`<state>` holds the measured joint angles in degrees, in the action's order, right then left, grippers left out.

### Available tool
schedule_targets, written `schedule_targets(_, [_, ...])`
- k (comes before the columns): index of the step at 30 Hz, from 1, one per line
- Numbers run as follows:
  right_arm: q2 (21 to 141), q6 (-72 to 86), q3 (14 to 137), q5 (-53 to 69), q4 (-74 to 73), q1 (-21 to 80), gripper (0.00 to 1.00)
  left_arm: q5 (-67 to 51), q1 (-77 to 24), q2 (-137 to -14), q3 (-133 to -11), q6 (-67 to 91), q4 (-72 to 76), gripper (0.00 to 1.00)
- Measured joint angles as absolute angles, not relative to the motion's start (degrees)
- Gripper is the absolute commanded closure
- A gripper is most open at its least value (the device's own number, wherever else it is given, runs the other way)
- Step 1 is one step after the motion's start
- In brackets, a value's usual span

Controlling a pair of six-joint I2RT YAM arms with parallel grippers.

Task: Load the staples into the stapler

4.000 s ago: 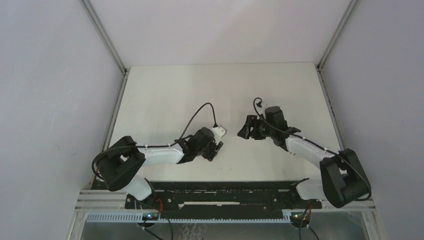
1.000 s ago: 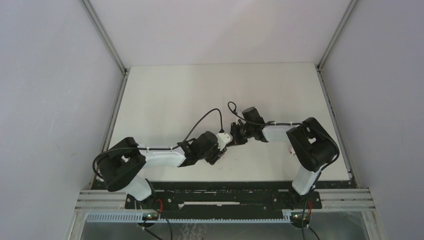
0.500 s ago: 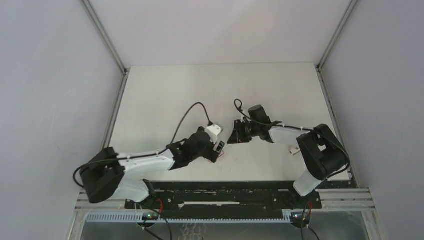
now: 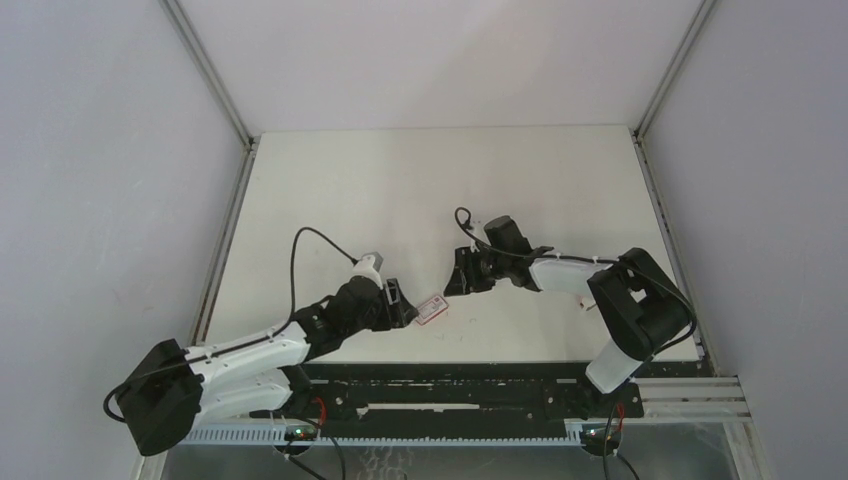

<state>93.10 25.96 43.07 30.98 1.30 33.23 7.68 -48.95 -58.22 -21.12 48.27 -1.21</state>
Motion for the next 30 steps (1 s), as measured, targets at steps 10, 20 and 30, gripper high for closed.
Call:
schedule_targets(10, [94.0, 26.4, 43.1, 30.3, 1.9, 34.6, 0.55, 0.7, -45.3, -62.7, -15.9, 59.0, 6.6, 0.51])
schedule_targets(20, [94.0, 26.4, 43.1, 30.0, 1.9, 34.6, 0.56, -1.4, -44.8, -69.8, -15.9, 61.9, 13.6, 0.65])
schedule_targets(30, [94.0, 26.4, 43.1, 29.6, 1.9, 34.6, 0.56, -1.6, -44.8, -71.1, -15.9, 62.5, 14.4, 0.75])
